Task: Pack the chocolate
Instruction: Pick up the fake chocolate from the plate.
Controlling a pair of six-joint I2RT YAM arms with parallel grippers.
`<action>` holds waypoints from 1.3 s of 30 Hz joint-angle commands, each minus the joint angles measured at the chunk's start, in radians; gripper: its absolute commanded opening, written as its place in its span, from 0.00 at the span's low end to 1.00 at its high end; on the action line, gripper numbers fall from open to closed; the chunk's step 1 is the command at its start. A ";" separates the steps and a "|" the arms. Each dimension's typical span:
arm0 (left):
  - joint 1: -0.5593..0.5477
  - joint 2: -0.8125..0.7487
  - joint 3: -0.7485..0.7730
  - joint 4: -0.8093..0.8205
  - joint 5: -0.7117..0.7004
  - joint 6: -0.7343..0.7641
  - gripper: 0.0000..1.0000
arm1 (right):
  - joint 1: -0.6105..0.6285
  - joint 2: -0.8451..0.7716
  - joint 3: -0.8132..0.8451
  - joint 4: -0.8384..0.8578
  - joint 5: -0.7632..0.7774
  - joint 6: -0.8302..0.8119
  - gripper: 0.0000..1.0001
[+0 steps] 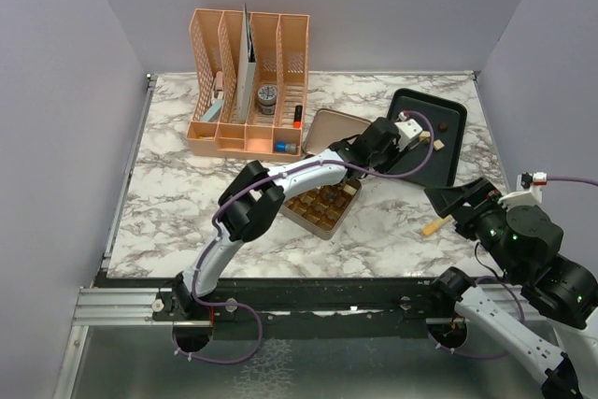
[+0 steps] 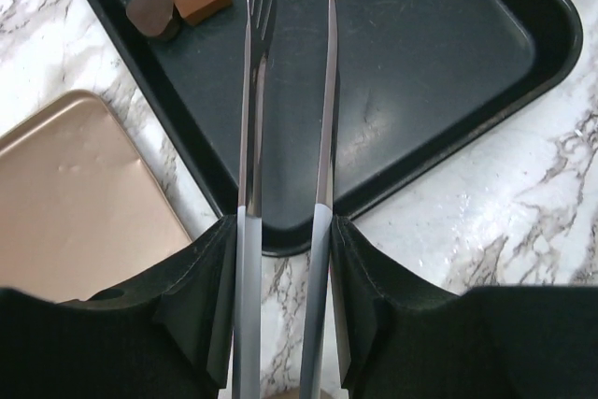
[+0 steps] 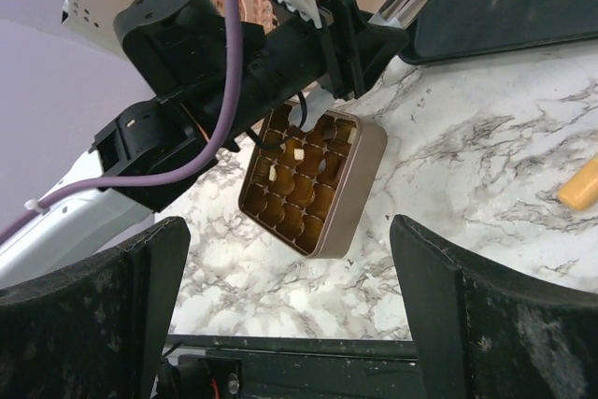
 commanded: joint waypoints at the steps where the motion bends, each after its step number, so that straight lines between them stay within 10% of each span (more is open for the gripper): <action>1: -0.001 0.050 0.070 0.064 -0.012 0.042 0.45 | -0.003 0.009 0.031 -0.002 0.030 -0.003 0.93; 39: -0.001 0.285 0.325 0.046 -0.024 0.062 0.47 | -0.003 -0.009 0.060 -0.042 0.062 0.007 0.92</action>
